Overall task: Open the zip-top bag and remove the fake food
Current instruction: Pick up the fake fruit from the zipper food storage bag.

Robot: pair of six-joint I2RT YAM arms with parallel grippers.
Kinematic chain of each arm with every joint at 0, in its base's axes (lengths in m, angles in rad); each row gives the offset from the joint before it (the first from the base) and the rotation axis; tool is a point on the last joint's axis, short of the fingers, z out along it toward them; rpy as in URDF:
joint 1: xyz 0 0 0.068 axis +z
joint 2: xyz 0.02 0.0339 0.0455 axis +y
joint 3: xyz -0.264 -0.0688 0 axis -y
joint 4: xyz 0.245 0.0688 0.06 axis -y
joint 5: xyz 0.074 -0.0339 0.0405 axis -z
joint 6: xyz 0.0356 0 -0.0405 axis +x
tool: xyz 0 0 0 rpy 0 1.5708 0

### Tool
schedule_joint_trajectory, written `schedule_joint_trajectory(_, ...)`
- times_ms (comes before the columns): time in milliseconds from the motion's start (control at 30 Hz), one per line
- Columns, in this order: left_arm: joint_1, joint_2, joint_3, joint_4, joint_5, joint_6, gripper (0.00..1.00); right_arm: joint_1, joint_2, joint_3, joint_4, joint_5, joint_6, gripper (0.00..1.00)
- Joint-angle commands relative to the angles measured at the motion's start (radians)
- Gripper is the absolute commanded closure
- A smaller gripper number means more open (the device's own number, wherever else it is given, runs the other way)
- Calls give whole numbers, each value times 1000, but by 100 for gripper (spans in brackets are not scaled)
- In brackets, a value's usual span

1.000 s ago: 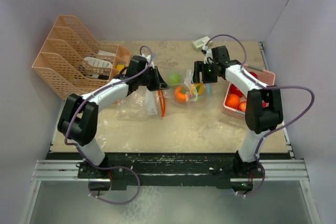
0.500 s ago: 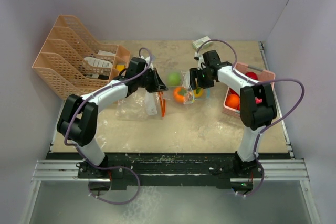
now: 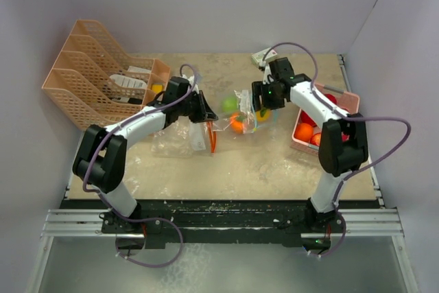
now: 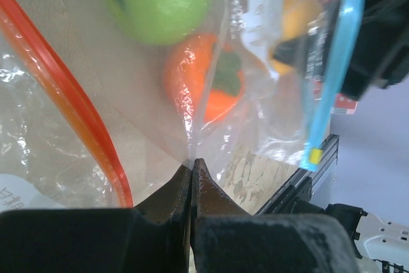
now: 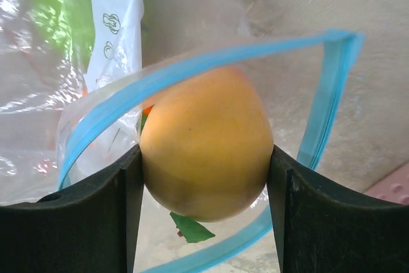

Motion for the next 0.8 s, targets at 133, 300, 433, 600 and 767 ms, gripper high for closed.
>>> schedule_joint_trajectory(133, 17, -50, -6, 43, 2, -2, 100, -190, -162, 115, -28, -127, 95, 68)
schedule_joint_trajectory(300, 20, -50, -15, 51, 7, -1, 100, -296, -205, 131, -24, -190, 125, 69)
schedule_joint_trajectory(433, 24, -48, -18, 59, 11, -3, 100, -324, -218, 129, -25, -238, 135, 69)
schedule_joint_trajectory(600, 29, -48, -14, 60, 16, -2, 100, -356, -243, 83, 5, -323, 175, 70)
schedule_joint_trajectory(767, 32, -43, -18, 70, 24, -7, 100, -361, -237, 71, -18, -359, 132, 69)
